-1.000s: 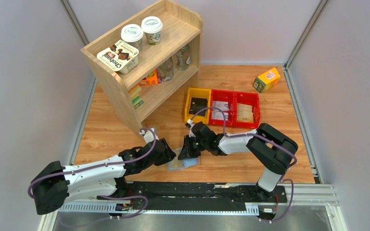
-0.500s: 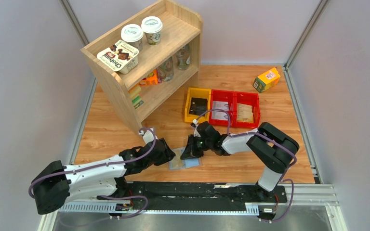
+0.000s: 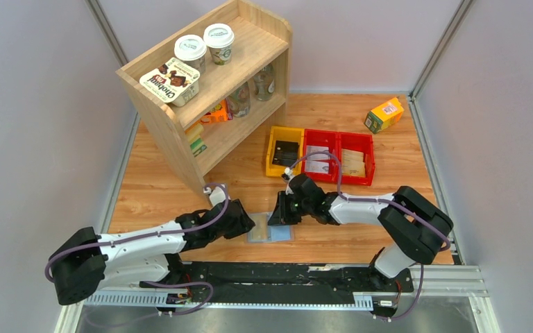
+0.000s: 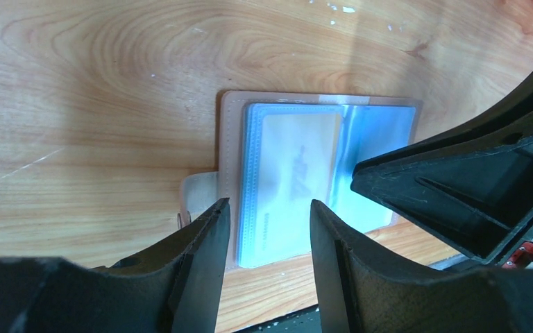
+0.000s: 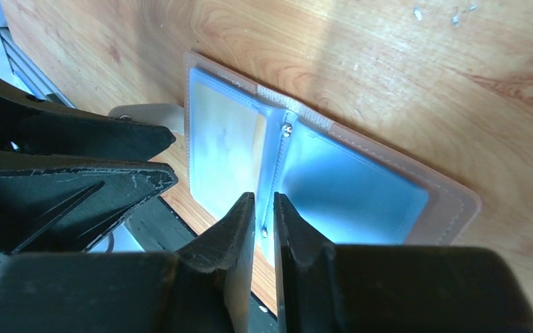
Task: Take the credit cards out of the card holder
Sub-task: Remove the credit card from the card holder.
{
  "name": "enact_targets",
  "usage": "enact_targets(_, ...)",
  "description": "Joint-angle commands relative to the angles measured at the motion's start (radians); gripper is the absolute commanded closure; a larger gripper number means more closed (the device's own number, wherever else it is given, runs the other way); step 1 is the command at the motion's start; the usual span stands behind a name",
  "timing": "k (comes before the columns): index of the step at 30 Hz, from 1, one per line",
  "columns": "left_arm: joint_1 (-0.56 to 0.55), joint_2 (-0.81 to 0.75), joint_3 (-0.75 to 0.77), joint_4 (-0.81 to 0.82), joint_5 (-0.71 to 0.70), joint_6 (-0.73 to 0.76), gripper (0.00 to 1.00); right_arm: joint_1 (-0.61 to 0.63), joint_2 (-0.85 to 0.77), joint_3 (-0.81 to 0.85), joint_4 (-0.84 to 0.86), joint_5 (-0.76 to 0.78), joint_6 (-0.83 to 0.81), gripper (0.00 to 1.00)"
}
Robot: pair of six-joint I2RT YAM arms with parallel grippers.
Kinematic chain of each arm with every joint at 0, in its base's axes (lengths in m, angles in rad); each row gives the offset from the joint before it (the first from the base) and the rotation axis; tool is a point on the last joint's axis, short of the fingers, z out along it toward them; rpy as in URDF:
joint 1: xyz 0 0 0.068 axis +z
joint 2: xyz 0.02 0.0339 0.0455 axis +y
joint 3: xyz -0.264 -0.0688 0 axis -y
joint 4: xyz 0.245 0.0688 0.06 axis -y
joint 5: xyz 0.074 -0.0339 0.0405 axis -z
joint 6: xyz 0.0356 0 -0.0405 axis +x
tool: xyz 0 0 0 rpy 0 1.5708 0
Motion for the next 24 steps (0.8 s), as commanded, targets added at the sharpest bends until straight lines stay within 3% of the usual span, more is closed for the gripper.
enact_targets(1, 0.005, 0.024, 0.062, 0.034, 0.016, 0.036, 0.46, -0.004, -0.043, -0.003, -0.039, 0.068, -0.050, 0.81)
enact_targets(16, 0.010, 0.192, 0.149, 0.072, 0.067, 0.100, 0.46, -0.004, -0.024, -0.014, -0.064, 0.107, -0.054, 0.82)
enact_targets(24, 0.010, 0.197, 0.184, -0.005, 0.044, 0.120, 0.47, -0.006, -0.023, -0.018, -0.058, 0.103, -0.054, 0.82)
